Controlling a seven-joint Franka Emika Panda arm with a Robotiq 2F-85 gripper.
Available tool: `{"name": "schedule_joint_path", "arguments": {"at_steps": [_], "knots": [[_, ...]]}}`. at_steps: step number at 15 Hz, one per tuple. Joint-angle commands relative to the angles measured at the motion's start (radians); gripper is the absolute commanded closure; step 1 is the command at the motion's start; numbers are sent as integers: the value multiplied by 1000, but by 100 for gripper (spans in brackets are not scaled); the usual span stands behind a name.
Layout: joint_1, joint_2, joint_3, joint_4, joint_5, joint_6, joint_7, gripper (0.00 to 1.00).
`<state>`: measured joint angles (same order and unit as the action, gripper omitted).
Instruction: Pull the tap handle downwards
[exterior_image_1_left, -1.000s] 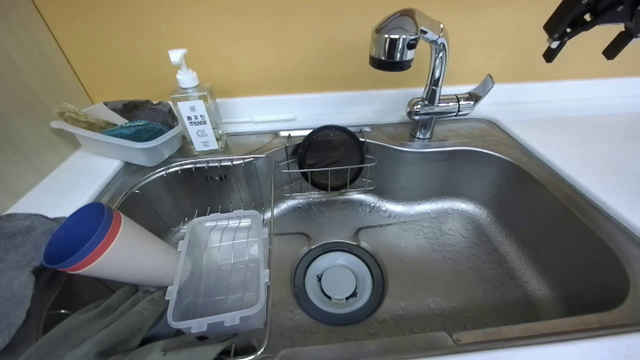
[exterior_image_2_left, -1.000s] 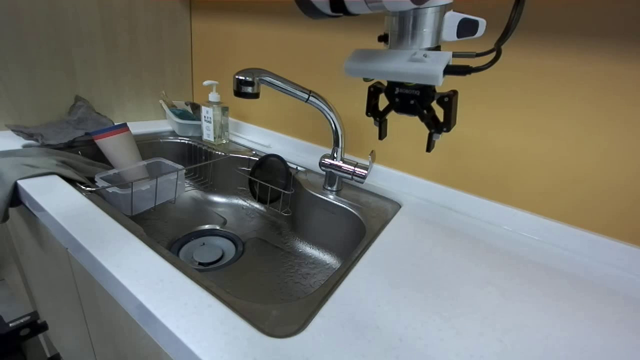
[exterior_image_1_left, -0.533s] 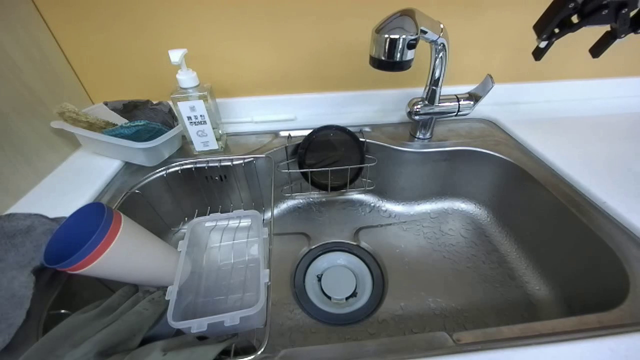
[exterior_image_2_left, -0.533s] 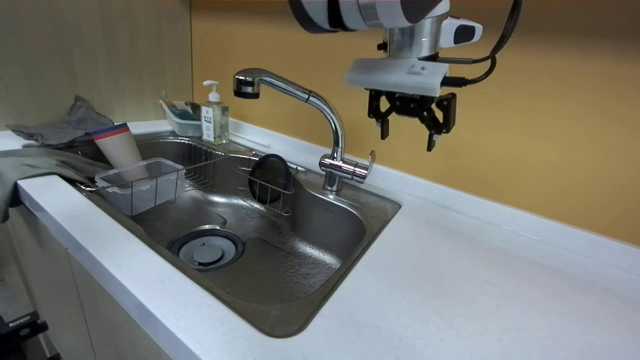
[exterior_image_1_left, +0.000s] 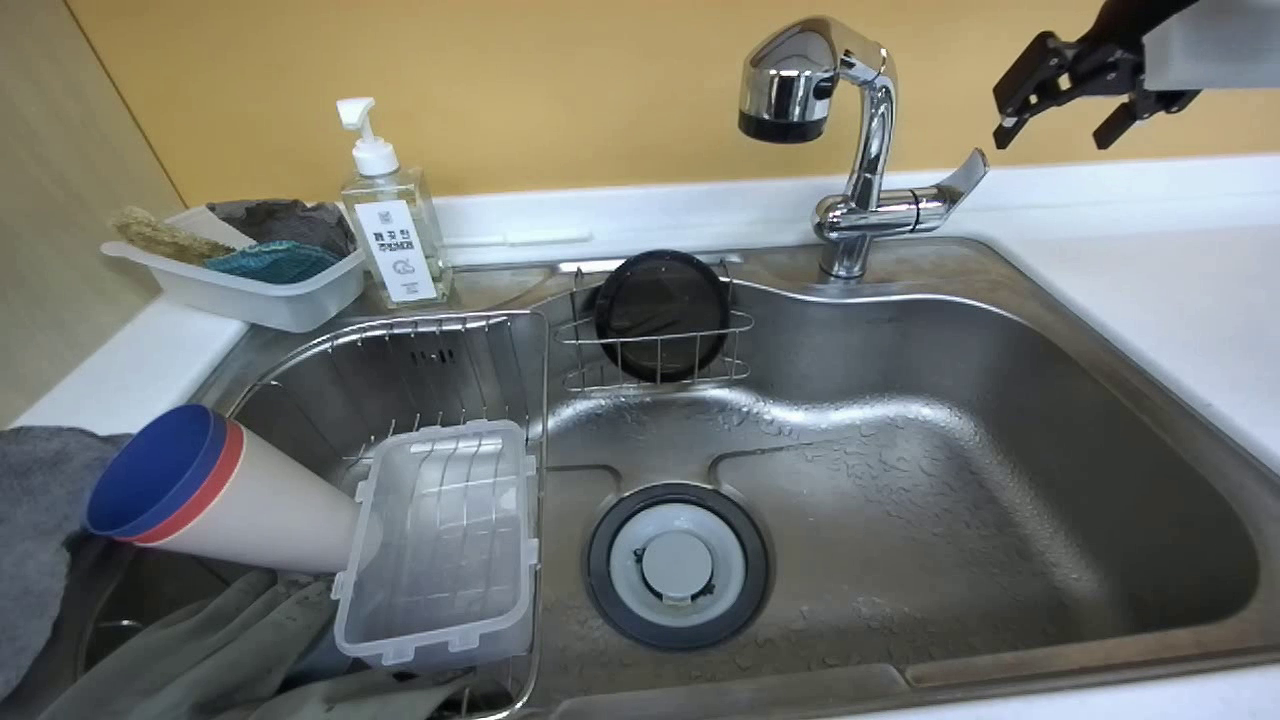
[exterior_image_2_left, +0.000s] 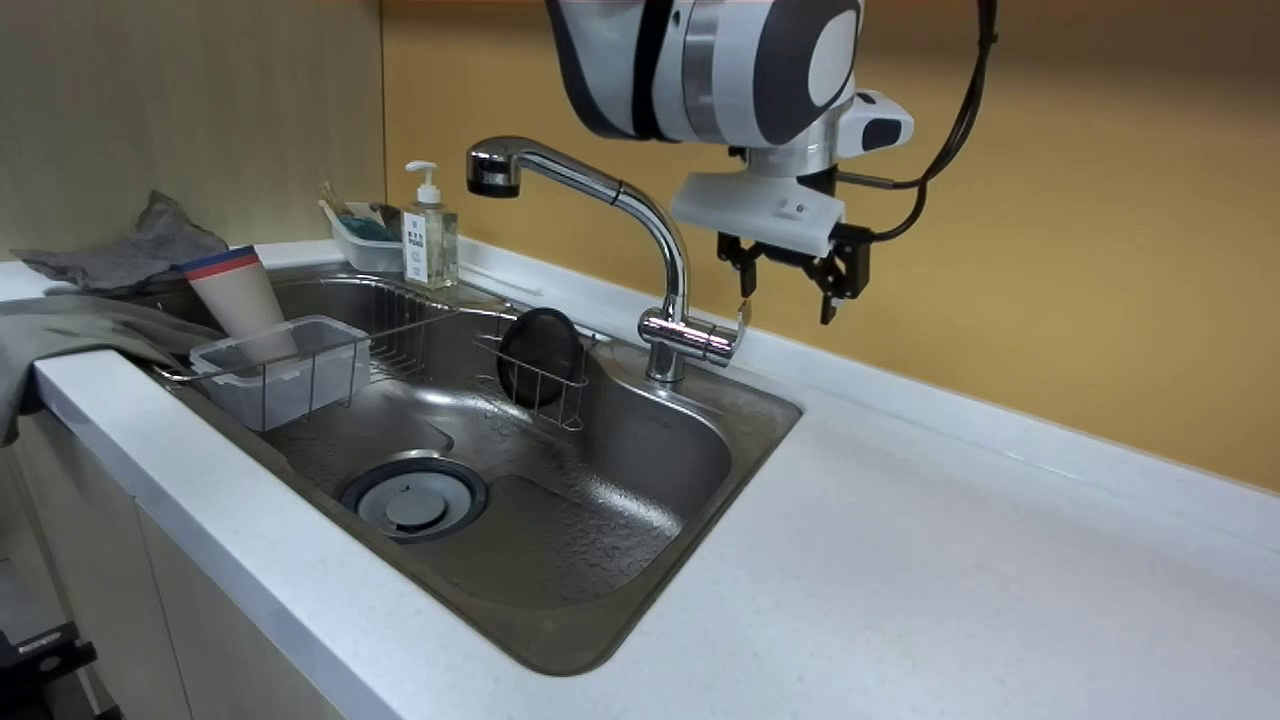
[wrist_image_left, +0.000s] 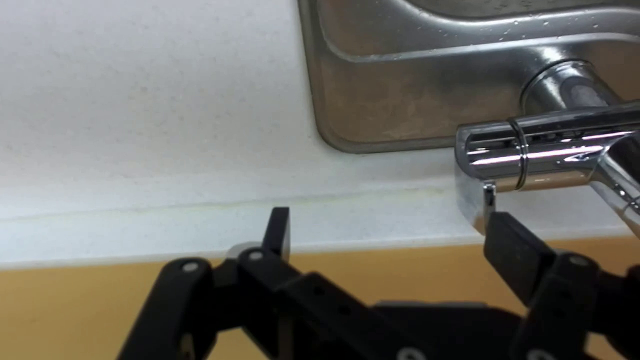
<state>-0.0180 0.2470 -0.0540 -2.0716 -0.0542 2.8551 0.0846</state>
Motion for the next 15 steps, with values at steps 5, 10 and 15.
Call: {"name": "schedule_joint_path", "arguments": {"at_steps": [5, 10, 15], "knots": [[24, 73, 24, 88, 57, 4, 13, 0], [25, 90, 16, 93, 55, -6, 8, 0], [25, 102, -4, 90, 47, -3, 15, 0]]}}
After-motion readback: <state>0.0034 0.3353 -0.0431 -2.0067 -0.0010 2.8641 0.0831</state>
